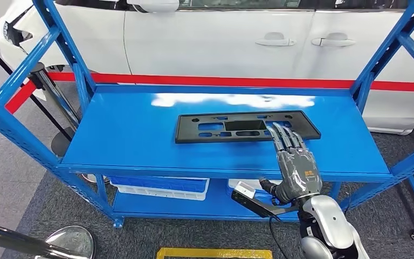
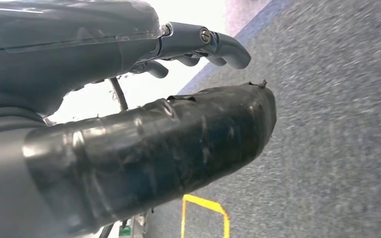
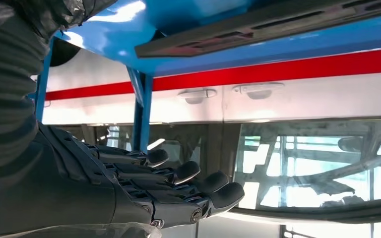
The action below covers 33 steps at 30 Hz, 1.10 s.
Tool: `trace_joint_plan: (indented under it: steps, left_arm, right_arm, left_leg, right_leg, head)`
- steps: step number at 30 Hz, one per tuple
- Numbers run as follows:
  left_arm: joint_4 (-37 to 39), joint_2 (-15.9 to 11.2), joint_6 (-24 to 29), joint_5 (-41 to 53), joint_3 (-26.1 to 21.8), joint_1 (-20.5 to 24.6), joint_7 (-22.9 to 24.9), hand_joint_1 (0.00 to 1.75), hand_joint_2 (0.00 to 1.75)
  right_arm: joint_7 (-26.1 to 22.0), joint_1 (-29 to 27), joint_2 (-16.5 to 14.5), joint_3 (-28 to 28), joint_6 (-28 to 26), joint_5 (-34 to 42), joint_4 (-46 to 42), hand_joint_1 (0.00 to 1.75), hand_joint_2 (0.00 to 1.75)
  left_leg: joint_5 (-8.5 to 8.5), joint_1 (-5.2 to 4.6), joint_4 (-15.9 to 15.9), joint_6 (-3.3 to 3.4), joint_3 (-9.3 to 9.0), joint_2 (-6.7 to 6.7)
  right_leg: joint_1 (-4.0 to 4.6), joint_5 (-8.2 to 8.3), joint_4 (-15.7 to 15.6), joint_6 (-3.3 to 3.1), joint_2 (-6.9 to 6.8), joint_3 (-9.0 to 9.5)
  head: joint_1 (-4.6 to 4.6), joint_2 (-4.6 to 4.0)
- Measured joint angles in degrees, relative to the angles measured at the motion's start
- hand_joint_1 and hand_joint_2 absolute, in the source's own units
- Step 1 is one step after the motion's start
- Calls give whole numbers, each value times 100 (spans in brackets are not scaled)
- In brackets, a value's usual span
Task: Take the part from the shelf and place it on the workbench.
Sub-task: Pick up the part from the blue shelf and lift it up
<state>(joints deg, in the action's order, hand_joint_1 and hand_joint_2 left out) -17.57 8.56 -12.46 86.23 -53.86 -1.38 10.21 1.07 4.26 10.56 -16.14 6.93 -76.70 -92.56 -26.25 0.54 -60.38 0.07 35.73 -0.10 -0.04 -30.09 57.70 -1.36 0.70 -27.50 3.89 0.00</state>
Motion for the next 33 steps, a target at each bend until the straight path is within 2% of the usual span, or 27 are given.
trace_joint_plan:
  steps: [1, 4, 5, 6, 7, 9, 10, 11, 12, 13, 14, 15, 18, 20, 21, 22, 24, 25, 26, 27, 29, 30, 31, 33]
  left_arm:
    - [4, -4, 2, 0, 1, -2, -1, 0, 0]
    - [11, -11, 4, 0, 2, -12, -1, 0, 0]
    - [12, -11, 5, 0, 2, -13, -1, 0, 0]
    - [13, -12, 5, 0, 2, -8, -1, 0, 0]
    - [13, -13, 5, 0, 2, -4, -1, 0, 0]
    - [13, -15, 5, 0, 2, -1, -1, 0, 0]
    - [13, -15, 5, 0, 2, -2, -1, 0, 0]
    - [15, -15, 6, 0, 2, -4, -1, 0, 0]
    - [17, -15, 5, 0, 2, -4, -1, 0, 0]
    - [20, -14, 5, 0, 2, -4, -1, 0, 0]
    - [24, -8, 5, 0, 2, -3, -1, 0, 0]
    - [29, -2, 5, 0, 3, -1, -1, 0, 0]
    - [39, 12, 7, 0, 5, 11, -1, 0, 0]
    - [43, 13, 10, 0, 6, 13, -2, 0, 0]
    - [45, 16, 11, 0, 7, 20, -2, 0, 0]
    - [48, 16, 12, 0, 7, 27, -2, 0, 0]
    - [52, 8, 13, 0, 7, 33, -2, 0, 0]
    - [52, 0, 14, 0, 7, 29, -1, 0, 0]
    - [52, -5, 14, 0, 7, 20, -1, 0, 0]
    - [52, -10, 14, 0, 7, 11, -1, 0, 0]
    - [54, -17, 13, 0, 7, -11, -1, 0, 0]
    - [59, -20, 14, 0, 8, -16, -3, 0, 0]
    - [65, -22, 15, 0, 9, -18, -8, 0, 0]
    - [77, -27, 26, 1, 11, -16, -20, 0, 0]
  right_arm:
    - [-1, 0, -1, -9, 2, -6, 8, 0, 175]
    - [-1, -5, -1, -28, 3, -17, 18, 0, 175]
    - [-1, -2, -1, -30, 2, -17, 18, 0, 175]
    - [0, 3, -1, -32, 2, -17, 18, 0, 175]
    - [0, 4, -1, -34, 2, -18, 20, 0, 175]
    - [0, -3, -1, -39, 3, -18, 32, 0, 175]
    - [0, -12, -1, -43, 3, -17, 43, 0, 175]
    - [0, -19, -1, -47, 4, -17, 52, 0, 175]
    - [0, -22, -1, -50, 4, -17, 60, 0, 175]
    - [0, -23, -1, -51, 4, -17, 64, 0, 175]
    - [0, -23, -1, -51, 4, -18, 66, 0, 175]
    - [1, -17, -1, -51, 4, -18, 65, 0, 175]
    - [3, 2, -1, -51, 3, -19, 49, 0, 175]
    - [3, 0, -1, -52, 2, -20, 38, 0, 175]
    - [3, 3, -1, -54, 2, -20, 37, 0, 175]
    - [2, 5, -1, -56, 2, -20, 35, 0, 175]
    - [2, 0, -1, -57, 2, -20, 38, 0, 175]
    - [2, -9, -1, -58, 2, -20, 40, 0, 175]
    - [2, -18, -1, -59, 2, -20, 41, 0, 175]
    - [2, -25, -1, -60, 2, -20, 43, 0, 175]
    - [2, -36, -1, -62, 3, -20, 44, 0, 175]
    - [2, -35, -1, -62, 8, -21, 47, 0, 175]
    - [4, -34, -1, -64, 16, -24, 50, 0, 175]
    - [4, -43, -2, -68, 35, -38, 55, 0, 175]
  left_leg:
    - [78, -13, 95, 41, -21, 1]
    - [64, -11, 135, 189, -117, 2]
    - [49, -3, 155, 229, -173, 4]
    - [32, 2, 172, 262, -236, 5]
    - [9, -2, 191, 285, -282, 8]
    - [-46, -19, 212, 308, -355, 2]
    - [-81, -31, 219, 309, -396, -2]
    - [-119, -42, 220, 310, -443, -5]
    - [-159, -54, 222, 309, -498, -6]
    - [-200, -63, 225, 306, -554, -5]
    - [-235, -67, 233, 299, -609, -2]
    - [-265, -61, 249, 279, -644, -6]
    - [-250, -21, 242, 158, -710, 6]
    - [-251, -13, 95, 92, -741, 20]
    - [-347, -9, -40, 75, -696, 16]
    - [-518, 1, -276, 70, -585, 12]
    - [-880, 18, -911, 49, -214, 9]
    - [-963, 27, -1164, 28, -22, 9]
    - [-926, 34, -1248, 1, 96, 10]
    - [-758, 43, -1122, -26, 118, 11]
    - [-230, 58, -467, -76, -34, 9]
    - [-85, 48, -155, -88, -100, 6]
    - [15, 34, 31, -64, -142, 6]
    - [-1, 0, 119, 30, -139, 14]
  right_leg:
    - [5, -45, 0, 39, 4, 18]
    - [15, -85, 92, 140, 4, 56]
    - [11, -115, 218, 163, -4, 33]
    - [2, -189, 417, 188, -16, -60]
    - [-11, -304, 718, 212, -28, -234]
    - [-23, -575, 1387, 250, -37, -698]
    - [-24, -632, 1579, 250, -37, -885]
    - [-20, -566, 1581, 234, -37, -982]
    - [-6, -362, 1367, 199, -38, -971]
    - [18, -73, 998, 143, -47, -872]
    - [53, 150, 642, 83, -67, -756]
    - [96, 233, 357, 25, -86, -667]
    - [189, 169, 27, -111, -71, -548]
    - [165, 291, -111, -193, -46, -395]
    - [147, 322, -138, -222, -50, -324]
    - [131, 330, -146, -236, -59, -271]
    - [126, 282, -135, -240, -69, -228]
    - [120, 246, -125, -228, -64, -208]
    - [110, 207, -112, -210, -52, -178]
    - [93, 155, -96, -186, -37, -127]
    - [54, 17, -67, -117, -19, 8]
    - [39, -44, -45, -81, -16, 61]
    - [34, -89, -31, -50, -16, 84]
    - [38, -116, -9, -2, -14, 86]
  head:
    - [-2, 1]
    - [-7, 2]
    - [-7, 1]
    - [-10, 1]
    - [-12, 1]
    - [-15, 1]
    - [-15, 1]
    - [-16, 0]
    - [-16, 0]
    - [-16, 0]
    - [-11, 0]
    - [-13, 0]
    - [-25, 1]
    - [-27, 1]
    - [-21, 1]
    - [-16, 1]
    - [-6, 1]
    - [-8, 1]
    - [-6, 1]
    - [-7, 0]
    - [-8, 0]
    - [-8, 0]
    - [-6, 2]
    - [-8, 4]
